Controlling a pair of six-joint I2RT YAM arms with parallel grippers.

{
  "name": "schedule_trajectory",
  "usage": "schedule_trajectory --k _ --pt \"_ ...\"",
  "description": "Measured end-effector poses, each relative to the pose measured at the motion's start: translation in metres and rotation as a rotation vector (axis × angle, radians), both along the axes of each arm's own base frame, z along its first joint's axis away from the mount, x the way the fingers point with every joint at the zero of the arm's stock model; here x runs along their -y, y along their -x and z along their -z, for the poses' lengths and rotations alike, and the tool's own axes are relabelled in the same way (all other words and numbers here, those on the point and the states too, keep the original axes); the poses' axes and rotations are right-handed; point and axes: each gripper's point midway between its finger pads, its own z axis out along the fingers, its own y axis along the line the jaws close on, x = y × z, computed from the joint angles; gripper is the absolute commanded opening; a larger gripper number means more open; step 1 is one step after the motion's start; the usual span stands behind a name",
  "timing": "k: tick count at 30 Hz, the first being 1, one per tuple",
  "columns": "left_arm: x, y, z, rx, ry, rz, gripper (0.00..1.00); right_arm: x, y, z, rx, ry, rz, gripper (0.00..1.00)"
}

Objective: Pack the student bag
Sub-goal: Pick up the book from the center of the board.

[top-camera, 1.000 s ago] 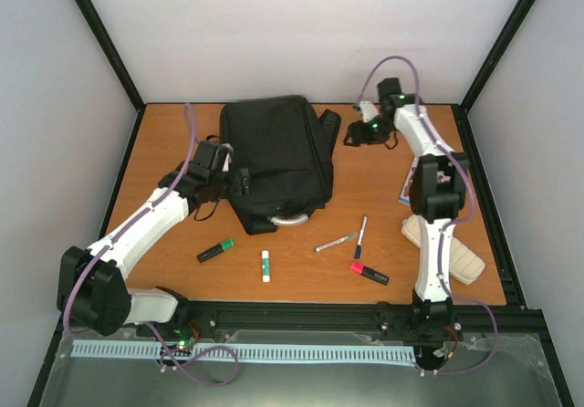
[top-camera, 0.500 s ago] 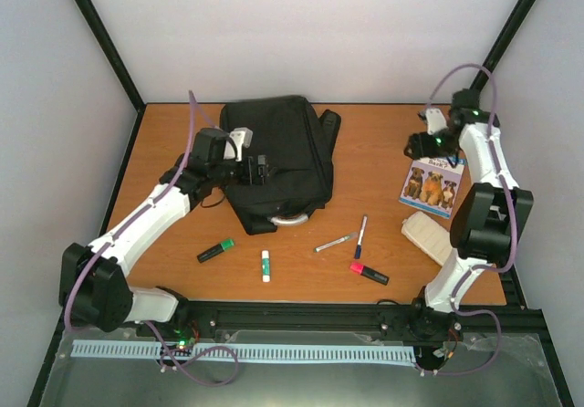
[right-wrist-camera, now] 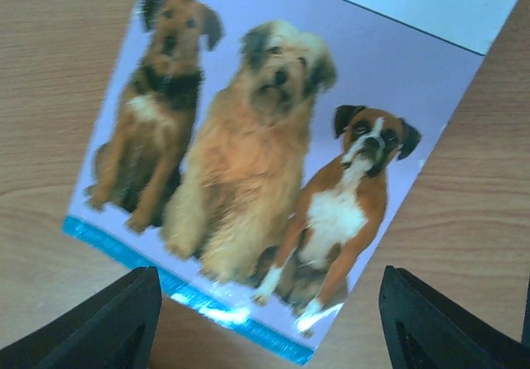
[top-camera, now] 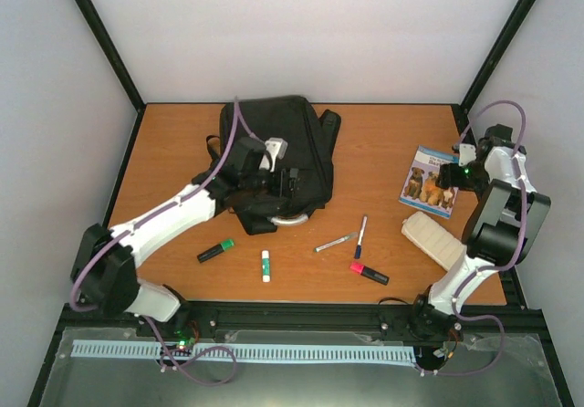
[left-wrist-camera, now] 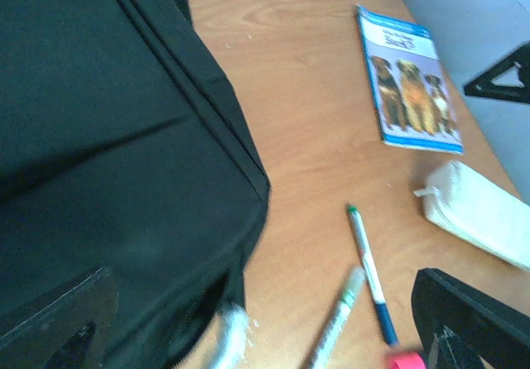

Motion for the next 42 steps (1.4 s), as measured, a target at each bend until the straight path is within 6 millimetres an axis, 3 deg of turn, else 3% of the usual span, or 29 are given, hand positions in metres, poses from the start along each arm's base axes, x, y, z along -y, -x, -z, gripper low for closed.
schedule_trajectory --k 5,10,13,18,26,28,34,42 --pt "0.022 -0.029 0.009 0.001 -0.081 -0.03 1.0 0.024 -0.008 0.036 -0.051 -0.008 0.031 0.77" --pt "0.022 -0.042 0.024 -0.042 -0.109 -0.115 1.0 0.036 -0.015 0.06 -0.09 -0.019 0.025 0.77" --pt "0.038 -0.06 0.022 -0.074 -0.08 -0.13 0.96 0.042 -0.027 0.063 -0.08 -0.012 0.016 0.77" --pt "0.053 -0.07 0.032 -0.119 -0.049 -0.12 0.86 0.047 -0.047 0.064 -0.049 -0.025 0.004 0.72" --pt "0.087 -0.096 0.045 -0.175 0.0 -0.101 0.75 0.039 -0.057 0.07 -0.042 -0.061 -0.034 0.61" --pt "0.096 -0.1 0.05 -0.199 0.024 -0.094 0.7 0.033 -0.059 0.07 -0.041 -0.068 -0.051 0.6" --pt "0.122 -0.102 0.073 -0.292 0.084 -0.051 0.66 -0.001 -0.067 0.07 -0.035 -0.097 -0.121 0.6" --pt "0.144 -0.089 0.102 -0.389 0.108 -0.007 0.64 -0.073 -0.077 0.068 -0.036 -0.156 -0.238 0.6"
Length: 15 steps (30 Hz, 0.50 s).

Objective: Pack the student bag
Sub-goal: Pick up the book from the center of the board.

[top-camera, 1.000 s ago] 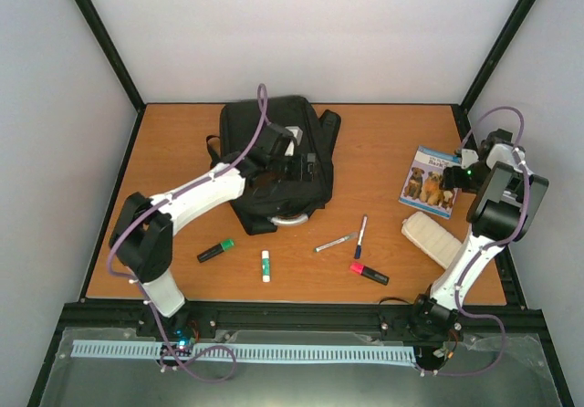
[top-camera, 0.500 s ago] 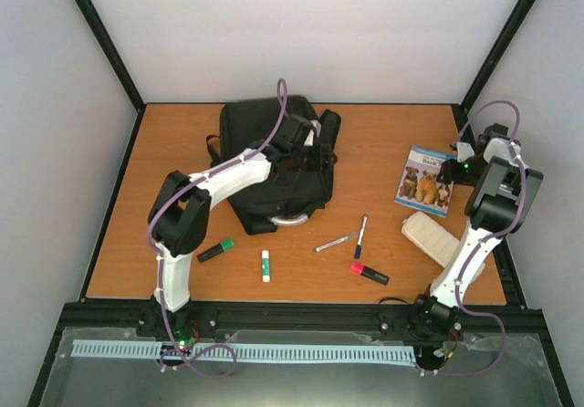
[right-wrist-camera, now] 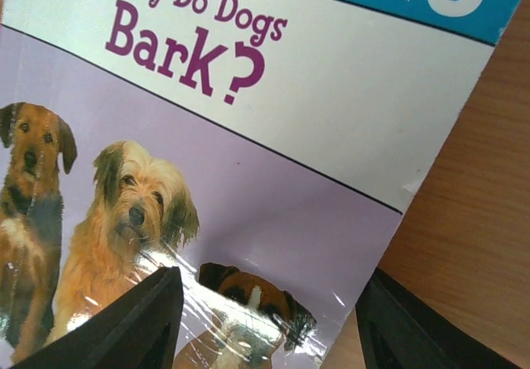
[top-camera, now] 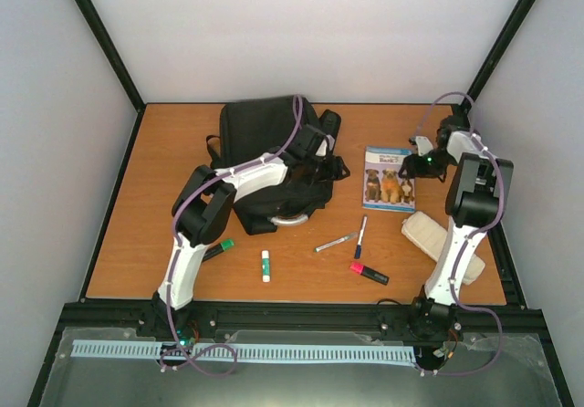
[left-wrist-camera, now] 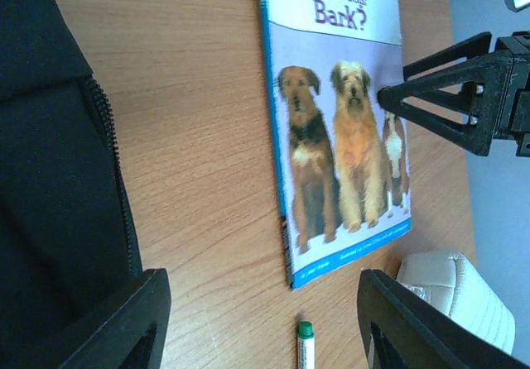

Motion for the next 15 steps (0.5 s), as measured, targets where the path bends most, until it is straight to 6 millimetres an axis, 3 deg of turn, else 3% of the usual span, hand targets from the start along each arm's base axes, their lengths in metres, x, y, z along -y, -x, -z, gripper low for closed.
schedule_trajectory --k 3,7,11,15 --pt "0.003 0.002 0.004 -0.018 0.011 0.002 0.63 -0.03 0.001 -0.002 -0.007 -0.047 -0.045 0.6" --pt "0.005 0.002 0.004 -0.028 0.024 0.0 0.62 -0.053 0.009 -0.004 -0.032 -0.105 -0.074 0.63" --pt "0.007 0.002 0.005 -0.036 0.036 0.004 0.59 -0.049 0.021 -0.009 -0.058 -0.11 -0.051 0.63" --pt "0.012 0.005 0.008 -0.047 0.055 0.027 0.59 -0.032 0.028 -0.035 -0.009 -0.066 -0.015 0.6"
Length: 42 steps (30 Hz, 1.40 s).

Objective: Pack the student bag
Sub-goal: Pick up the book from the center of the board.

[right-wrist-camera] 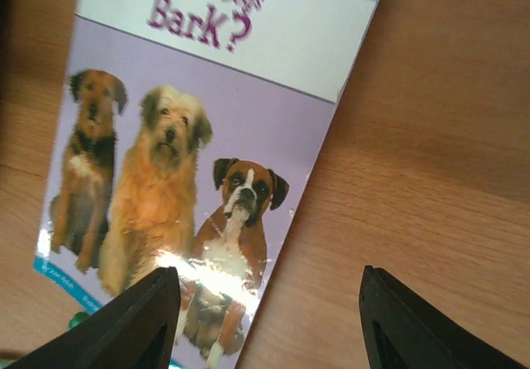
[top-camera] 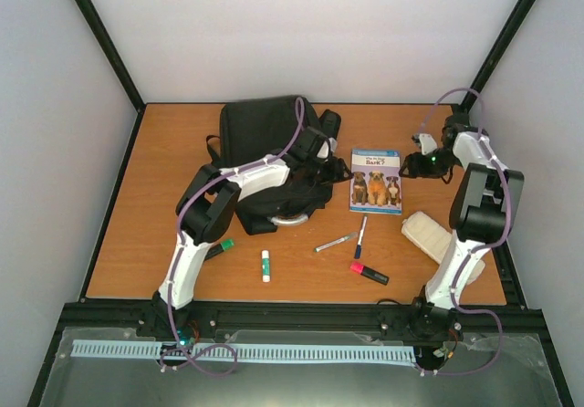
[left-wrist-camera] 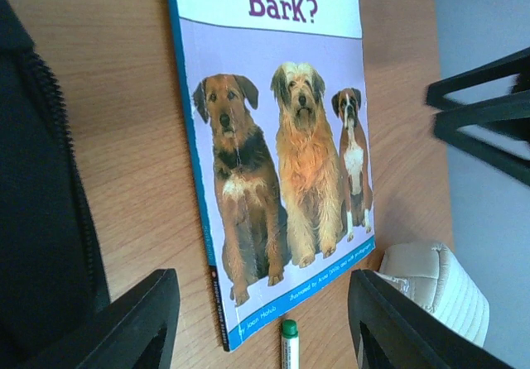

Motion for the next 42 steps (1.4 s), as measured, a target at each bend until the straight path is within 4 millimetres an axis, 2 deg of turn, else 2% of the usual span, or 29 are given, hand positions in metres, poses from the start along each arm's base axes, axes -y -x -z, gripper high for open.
schedule_trajectory --k 4,6,11,15,19,27,33,42 --pt "0.011 0.002 0.006 -0.01 0.007 0.033 0.62 0.002 -0.002 -0.036 0.092 0.012 0.001 0.54" --pt "0.019 0.002 0.007 -0.006 0.009 0.044 0.64 -0.003 -0.001 -0.041 0.106 -0.001 -0.009 0.5" --pt "0.033 0.002 0.01 -0.003 0.008 0.057 0.64 -0.011 0.007 -0.022 0.05 -0.042 -0.018 0.35" --pt "0.031 0.003 0.022 -0.026 -0.021 0.044 0.64 -0.014 0.014 0.0 -0.008 -0.066 -0.022 0.29" --pt "0.026 0.003 0.031 -0.047 -0.048 0.023 0.64 -0.016 0.018 0.011 -0.039 -0.075 -0.025 0.24" --pt "0.025 0.001 0.045 -0.079 -0.069 -0.006 0.62 -0.014 0.021 0.027 -0.073 -0.067 -0.022 0.21" --pt "0.029 -0.001 0.049 -0.102 -0.062 -0.013 0.61 -0.011 0.024 0.04 -0.11 -0.052 -0.021 0.2" --pt "0.042 -0.007 0.05 -0.131 -0.019 -0.016 0.59 -0.012 0.024 0.041 -0.113 -0.053 -0.023 0.19"
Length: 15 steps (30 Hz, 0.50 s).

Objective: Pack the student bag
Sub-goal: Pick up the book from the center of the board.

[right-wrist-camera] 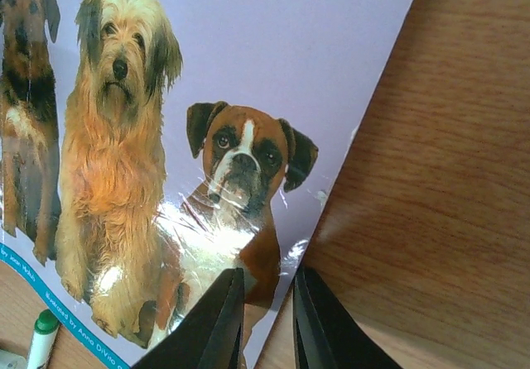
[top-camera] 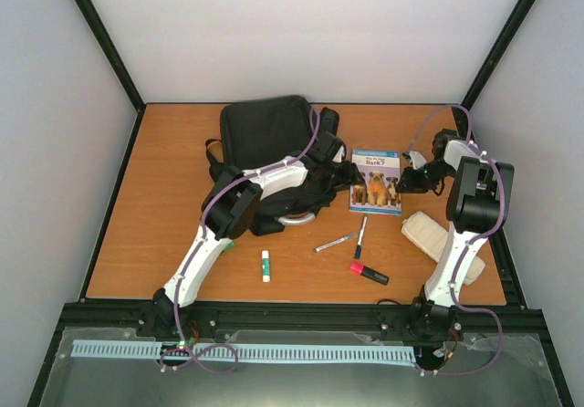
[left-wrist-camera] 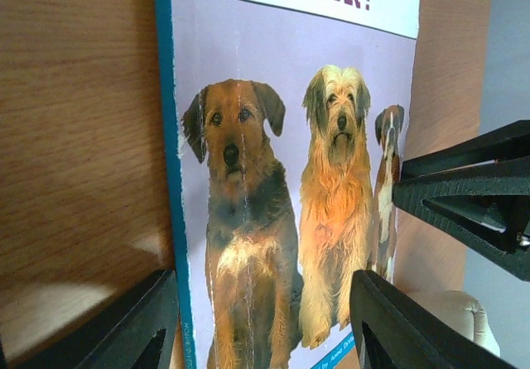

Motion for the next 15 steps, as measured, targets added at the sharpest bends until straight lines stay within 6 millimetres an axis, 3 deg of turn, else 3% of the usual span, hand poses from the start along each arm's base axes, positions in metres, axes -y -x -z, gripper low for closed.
schedule_trajectory --k 9,15 --pt "0.007 -0.004 -0.002 -0.049 0.074 0.0 0.55 0.0 0.0 0.0 0.0 -0.001 0.0 0.18" --pt "0.019 -0.006 -0.016 -0.038 0.168 0.015 0.47 -0.001 0.0 0.001 0.001 -0.004 0.0 0.18"
